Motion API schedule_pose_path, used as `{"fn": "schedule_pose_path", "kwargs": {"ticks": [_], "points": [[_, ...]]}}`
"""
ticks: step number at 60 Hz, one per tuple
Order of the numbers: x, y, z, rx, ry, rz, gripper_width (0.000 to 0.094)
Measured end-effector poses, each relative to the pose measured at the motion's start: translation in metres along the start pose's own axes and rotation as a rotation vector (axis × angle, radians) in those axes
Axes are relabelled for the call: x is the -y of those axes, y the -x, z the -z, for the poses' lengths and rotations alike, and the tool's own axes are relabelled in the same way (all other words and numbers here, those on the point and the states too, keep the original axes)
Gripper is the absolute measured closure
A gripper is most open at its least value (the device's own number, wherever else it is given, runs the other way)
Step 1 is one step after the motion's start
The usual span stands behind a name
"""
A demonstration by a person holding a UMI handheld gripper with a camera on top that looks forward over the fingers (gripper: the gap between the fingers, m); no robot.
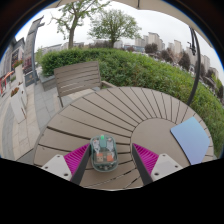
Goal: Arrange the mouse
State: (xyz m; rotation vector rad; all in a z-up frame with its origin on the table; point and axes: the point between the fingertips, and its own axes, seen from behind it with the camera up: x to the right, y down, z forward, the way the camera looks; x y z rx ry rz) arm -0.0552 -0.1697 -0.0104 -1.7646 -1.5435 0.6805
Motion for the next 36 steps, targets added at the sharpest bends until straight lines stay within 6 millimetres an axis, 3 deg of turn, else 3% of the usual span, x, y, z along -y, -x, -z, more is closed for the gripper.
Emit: {"fn": "schedule_pose_path", "kwargs": {"ticks": [12, 14, 17, 19, 26, 30, 36], "points": [[0.005, -0.003, -0.012, -0.004, 0.027, -0.025, 0.0090], [0.005, 0.000, -0.013, 0.006, 0.031, -0.027, 0.0163], [0.005, 0.005, -0.013, 0.029, 0.037, -0.033, 0.0483], [0.004, -0.002, -0.012, -0.003, 0.045, -0.028, 0.0498], [0.004, 0.004, -0.005, 0.059, 0.090, -0.063, 0.0565], [0.021, -0.008, 0.010, 0.047, 0.071, -0.047, 0.0564], [0.067, -0.029, 0.047, 0.089, 0.009, -0.073, 0.0565]]}}
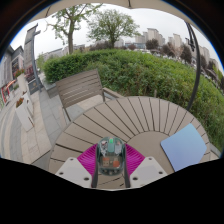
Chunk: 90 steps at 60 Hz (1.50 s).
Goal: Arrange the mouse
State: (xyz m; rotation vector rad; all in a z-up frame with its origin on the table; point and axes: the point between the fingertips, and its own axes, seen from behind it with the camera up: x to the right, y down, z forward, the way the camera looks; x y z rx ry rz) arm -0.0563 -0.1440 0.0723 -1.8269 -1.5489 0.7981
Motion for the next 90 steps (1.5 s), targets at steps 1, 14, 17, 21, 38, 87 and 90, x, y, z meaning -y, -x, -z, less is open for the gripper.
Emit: {"fn": "schedule_pose_path", "kwargs": {"ticks": [1, 14, 17, 21, 38, 87, 90], "points": [[0.011, -0.005, 0.004, 0.004, -0.005, -0.007, 0.0565], [0.085, -0.150, 0.052, -0.059, -0.102, 0.017, 0.0566], [0.085, -0.188, 0.046, -0.100, -0.093, 0.033, 0.0566], [0.073, -0.238, 0.034, -0.115, -0.080, 0.037, 0.0567], [-0.038, -0.345, -0.038, -0.085, 0.084, 0.072, 0.0547], [-0.078, -0.276, 0.237, -0.010, 0.197, 0.085, 0.0095], [-0.079, -0.276, 0.240, -0.011, 0.194, 0.090, 0.0099]]}}
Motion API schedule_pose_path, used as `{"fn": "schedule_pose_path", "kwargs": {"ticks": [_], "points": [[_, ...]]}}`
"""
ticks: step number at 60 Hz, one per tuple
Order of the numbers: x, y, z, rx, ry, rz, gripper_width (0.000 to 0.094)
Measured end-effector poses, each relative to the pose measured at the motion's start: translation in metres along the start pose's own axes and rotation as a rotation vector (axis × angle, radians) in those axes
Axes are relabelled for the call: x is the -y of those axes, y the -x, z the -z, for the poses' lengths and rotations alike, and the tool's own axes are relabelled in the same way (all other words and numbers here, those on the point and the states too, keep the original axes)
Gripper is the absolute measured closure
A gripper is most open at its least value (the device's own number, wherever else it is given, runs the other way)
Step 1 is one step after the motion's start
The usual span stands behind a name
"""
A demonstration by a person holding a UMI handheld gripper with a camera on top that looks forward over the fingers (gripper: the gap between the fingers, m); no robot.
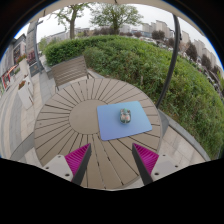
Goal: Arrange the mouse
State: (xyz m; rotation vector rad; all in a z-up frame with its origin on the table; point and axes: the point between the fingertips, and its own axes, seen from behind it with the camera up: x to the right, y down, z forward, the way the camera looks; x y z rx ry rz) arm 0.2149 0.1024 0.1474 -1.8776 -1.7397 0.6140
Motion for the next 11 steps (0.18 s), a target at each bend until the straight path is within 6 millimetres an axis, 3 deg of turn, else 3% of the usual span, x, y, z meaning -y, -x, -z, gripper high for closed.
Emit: {"fn": "schedule_pose_path", "kwargs": {"ticks": [11], "points": [[-0.0048, 0.0017, 0.0022, -0.007, -0.005, -0.013, 0.0098]]}}
